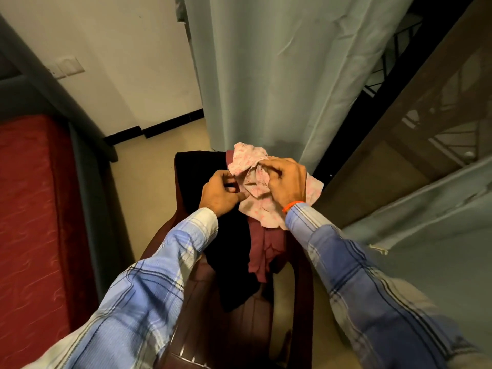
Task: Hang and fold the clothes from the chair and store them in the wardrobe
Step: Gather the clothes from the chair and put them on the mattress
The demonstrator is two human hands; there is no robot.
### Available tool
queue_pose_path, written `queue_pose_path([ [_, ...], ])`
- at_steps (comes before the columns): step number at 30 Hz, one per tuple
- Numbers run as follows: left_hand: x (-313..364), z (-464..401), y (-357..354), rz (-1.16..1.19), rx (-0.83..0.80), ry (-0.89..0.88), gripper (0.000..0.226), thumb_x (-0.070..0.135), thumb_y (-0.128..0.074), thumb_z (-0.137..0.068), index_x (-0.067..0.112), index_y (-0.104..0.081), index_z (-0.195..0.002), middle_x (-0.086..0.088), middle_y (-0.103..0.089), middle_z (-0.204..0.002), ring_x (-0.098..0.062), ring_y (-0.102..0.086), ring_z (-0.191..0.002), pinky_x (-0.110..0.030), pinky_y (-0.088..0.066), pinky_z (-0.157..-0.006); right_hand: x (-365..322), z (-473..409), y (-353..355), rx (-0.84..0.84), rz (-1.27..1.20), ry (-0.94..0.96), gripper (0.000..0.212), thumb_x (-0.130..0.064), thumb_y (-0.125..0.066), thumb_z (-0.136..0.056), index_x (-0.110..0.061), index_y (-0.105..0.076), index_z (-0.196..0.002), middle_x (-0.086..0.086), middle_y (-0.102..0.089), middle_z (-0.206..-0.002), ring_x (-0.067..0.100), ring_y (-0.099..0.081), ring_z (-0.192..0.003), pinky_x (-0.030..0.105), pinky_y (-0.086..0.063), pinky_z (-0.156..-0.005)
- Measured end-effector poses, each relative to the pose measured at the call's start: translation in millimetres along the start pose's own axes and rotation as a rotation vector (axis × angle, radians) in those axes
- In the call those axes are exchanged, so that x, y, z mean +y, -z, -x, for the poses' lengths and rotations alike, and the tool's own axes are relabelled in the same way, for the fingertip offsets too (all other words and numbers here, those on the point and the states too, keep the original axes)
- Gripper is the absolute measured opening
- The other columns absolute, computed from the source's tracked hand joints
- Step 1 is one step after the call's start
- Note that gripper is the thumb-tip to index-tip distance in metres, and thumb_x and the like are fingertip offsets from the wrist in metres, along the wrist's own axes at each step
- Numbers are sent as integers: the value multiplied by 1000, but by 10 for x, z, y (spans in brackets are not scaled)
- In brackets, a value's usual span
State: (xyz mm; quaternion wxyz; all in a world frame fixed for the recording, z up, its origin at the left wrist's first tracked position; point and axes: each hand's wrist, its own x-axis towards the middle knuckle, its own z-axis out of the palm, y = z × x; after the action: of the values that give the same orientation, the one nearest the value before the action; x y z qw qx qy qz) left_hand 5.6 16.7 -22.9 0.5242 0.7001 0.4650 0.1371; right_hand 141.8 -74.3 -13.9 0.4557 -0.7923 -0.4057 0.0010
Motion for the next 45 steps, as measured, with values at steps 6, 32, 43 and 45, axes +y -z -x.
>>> queue_pose_path([
  [6, 152, 138, -38, -2, 34, -329, 113, 45, -75, -57, 15, -22, -151, -11, -37, -149, -20, -39, -136, -33, -33, -114, -498, 373, 235, -125, -557, -114, 27, 17, -66, -75, -7, -74, -82, -9, -71, -80, -6, -66, -77, 12, -50, -78],
  [32, -229, 697, 480, -80, -114, 12, 37, 20, -60, -57, 8, -56, -92, 3, -47, -83, 10, -55, -69, -10, -41, -76, -477, 559, 45, -579, -618, -224, 29, -5, -53, -86, 0, -64, -113, 6, -65, -109, 13, -57, -104, 18, -48, -91],
  [43, -992, 412, 493, -423, -10, 100, 71, 73, -52, -55, 31, -47, -113, -3, -62, -112, -30, -63, -100, -46, -54, -85, -49, 664, -430, -573, -209, -477, 35, 8, -52, -79, -5, -64, -109, 11, -70, -105, 22, -67, -95, 31, -54, -90],
  [45, -1040, 407, 505, -409, -4, 134, 79, 74, -49, -54, 29, -51, -119, -2, -63, -117, -30, -62, -104, -47, -53, -89, -40, 657, -471, -491, -73, -346, 39, 6, -54, -77, -7, -64, -112, 10, -67, -110, 22, -64, -96, 36, -54, -89],
])
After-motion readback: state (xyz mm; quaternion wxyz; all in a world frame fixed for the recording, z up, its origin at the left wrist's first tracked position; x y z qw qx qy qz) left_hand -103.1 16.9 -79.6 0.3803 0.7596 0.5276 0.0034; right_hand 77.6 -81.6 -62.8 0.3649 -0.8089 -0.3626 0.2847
